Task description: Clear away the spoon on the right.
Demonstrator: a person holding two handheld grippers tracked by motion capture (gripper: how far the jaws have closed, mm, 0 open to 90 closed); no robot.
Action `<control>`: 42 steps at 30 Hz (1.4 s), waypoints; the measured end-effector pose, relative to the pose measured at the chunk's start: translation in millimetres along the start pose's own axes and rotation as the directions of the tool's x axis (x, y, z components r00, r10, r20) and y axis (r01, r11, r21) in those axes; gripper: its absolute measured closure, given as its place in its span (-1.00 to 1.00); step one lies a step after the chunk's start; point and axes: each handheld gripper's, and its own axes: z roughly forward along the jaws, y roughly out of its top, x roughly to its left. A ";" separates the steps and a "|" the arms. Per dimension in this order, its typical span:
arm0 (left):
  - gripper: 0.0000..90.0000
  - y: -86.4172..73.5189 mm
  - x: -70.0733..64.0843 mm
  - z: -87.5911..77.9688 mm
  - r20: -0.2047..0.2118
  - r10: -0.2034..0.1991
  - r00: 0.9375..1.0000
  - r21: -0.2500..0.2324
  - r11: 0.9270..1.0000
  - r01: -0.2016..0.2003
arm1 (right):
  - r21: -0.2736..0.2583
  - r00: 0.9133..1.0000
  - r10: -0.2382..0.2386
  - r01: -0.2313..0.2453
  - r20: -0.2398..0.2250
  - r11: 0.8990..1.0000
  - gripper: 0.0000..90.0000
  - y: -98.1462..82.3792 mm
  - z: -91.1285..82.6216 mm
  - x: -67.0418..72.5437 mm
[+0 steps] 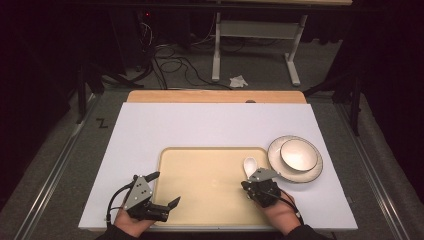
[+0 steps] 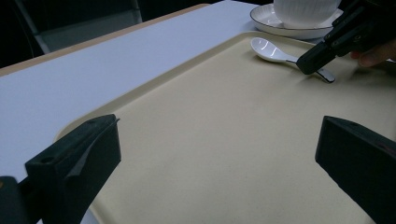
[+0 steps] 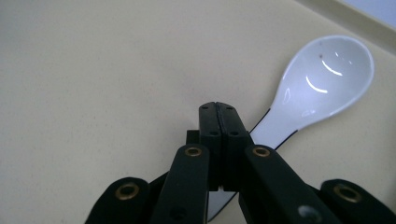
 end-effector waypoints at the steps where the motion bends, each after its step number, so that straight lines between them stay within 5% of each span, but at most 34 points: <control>1: -0.98 0.1 -0.2 0.0 -0.001 -0.001 1.000 -0.001 1.000 0.001 | -0.008 1.000 0.001 -0.001 -0.002 1.000 1.00 -1.6 -0.3 -0.8; 12: -0.98 -0.5 1.0 -0.6 -0.007 -0.006 1.000 -0.001 1.000 0.006 | -0.071 1.000 0.023 -0.024 -0.014 0.997 0.89 1.6 -8.3 -5.5; 16: -0.98 -0.8 1.4 -1.0 -0.008 -0.006 1.000 -0.003 1.000 0.006 | -0.180 0.998 0.050 -0.058 -0.049 0.982 0.14 3.6 -18.0 -13.2; 19: -0.98 -1.0 1.5 -1.1 -0.009 -0.008 1.000 -0.003 1.000 0.008 | -0.234 0.996 0.064 -0.077 -0.061 0.969 -0.11 3.6 -23.9 -18.2; 21: -0.98 -1.0 1.2 -0.8 -0.010 -0.009 1.000 -0.002 1.000 0.009 | -0.299 0.993 0.083 -0.103 -0.080 0.949 -0.47 1.4 -34.2 -25.0; 26: -0.98 -1.1 1.3 -0.8 -0.016 -0.010 1.000 -0.001 1.000 0.010 | -0.372 0.993 0.116 -0.119 -0.031 0.921 -0.78 -9.6 -54.4 -31.7; 28: -0.98 -1.4 1.8 -0.9 -0.021 -0.013 1.000 -0.003 1.000 0.013 | -0.376 0.993 0.117 -0.112 -0.010 0.920 -0.94 -15.2 -62.5 -35.5; 32: -0.99 -1.6 2.1 -0.8 -0.023 -0.015 1.000 -0.002 1.000 0.015 | -0.399 0.991 0.130 -0.114 0.013 0.910 -1.00 -25.7 -73.3 -41.9; 33: -0.99 -1.6 1.9 -0.7 -0.023 -0.016 1.000 -0.003 1.000 0.016 | -0.420 0.989 0.145 -0.124 0.017 0.899 -1.00 -33.8 -79.5 -46.0; 38: -0.99 -0.9 1.5 -1.0 -0.020 -0.023 1.000 -0.007 1.000 0.023 | -0.454 0.983 0.179 -0.145 0.031 0.879 -1.00 -53.4 -90.3 -53.2; 42: -0.99 -1.5 1.6 2.4 -0.017 -0.019 1.000 0.007 1.000 0.019 | -0.459 0.981 0.190 -0.151 0.042 0.876 -1.00 -58.9 -89.7 -55.7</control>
